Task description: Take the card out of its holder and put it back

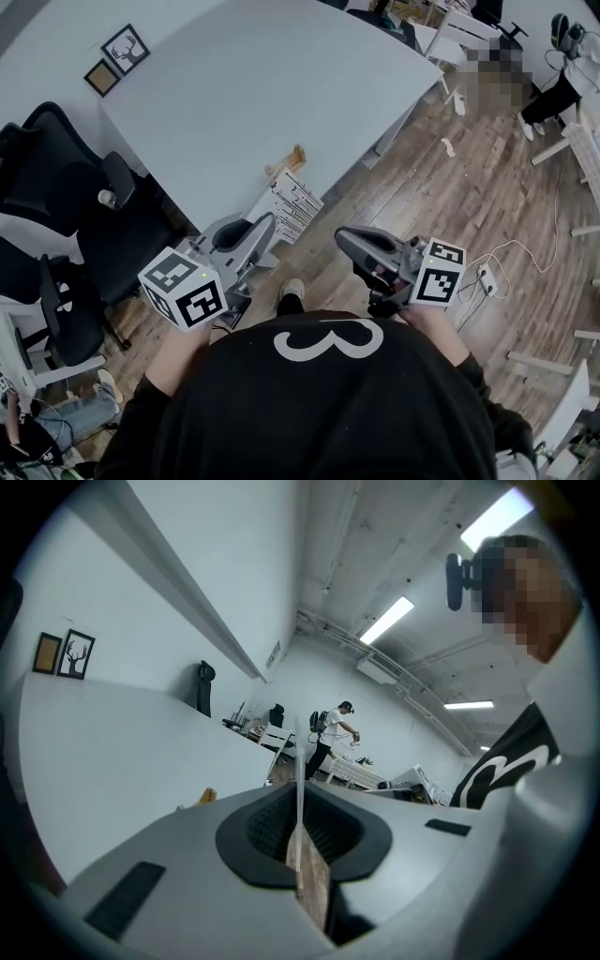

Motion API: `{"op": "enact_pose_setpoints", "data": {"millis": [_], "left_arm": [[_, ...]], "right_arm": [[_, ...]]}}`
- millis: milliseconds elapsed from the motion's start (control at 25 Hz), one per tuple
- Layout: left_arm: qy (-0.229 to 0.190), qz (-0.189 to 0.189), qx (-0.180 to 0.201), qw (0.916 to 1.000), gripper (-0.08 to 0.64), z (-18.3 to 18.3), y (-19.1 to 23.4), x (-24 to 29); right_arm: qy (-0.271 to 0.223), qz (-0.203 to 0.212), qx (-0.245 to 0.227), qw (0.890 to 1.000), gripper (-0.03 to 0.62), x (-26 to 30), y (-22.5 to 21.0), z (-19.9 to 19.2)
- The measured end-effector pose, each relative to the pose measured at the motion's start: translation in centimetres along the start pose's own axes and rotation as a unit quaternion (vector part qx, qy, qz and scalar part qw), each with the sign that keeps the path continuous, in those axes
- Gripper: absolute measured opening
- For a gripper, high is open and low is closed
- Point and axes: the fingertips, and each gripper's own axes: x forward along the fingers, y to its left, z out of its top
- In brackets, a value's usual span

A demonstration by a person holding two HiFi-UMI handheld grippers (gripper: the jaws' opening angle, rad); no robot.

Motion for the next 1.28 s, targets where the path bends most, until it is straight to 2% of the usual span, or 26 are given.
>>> {"op": "enact_pose_setpoints", "data": {"millis": [360, 640, 920, 1280], "left_arm": [[-0.006, -0.004, -0.01, 0.9999, 0.025, -1.5, -2.3, -1.3], [-0.007, 0.002, -0.005, 1.0, 0.025, -1.6, -2.3, -1.5], [-0.012, -0.005, -0.023, 0.9996, 0.025, -1.5, -2.3, -1.3], [-0.003, -0.01, -0.01, 0.9999, 0.025, -1.3, -1.8, -0.6]], "right_arm": [[0.005, 0.011, -0.006, 1.0, 0.011, -0.7, 1.4, -1.1], [0.011, 0.011, -0.007, 1.0, 0.011, -0.7, 1.6, -1.4], [0.006, 0.006, -0.009, 1.0, 0.011, -1.0, 1.8, -1.3], [-0.002, -0.003, -0.006, 1.0, 0.011, -1.1, 1.2, -1.2]]}}
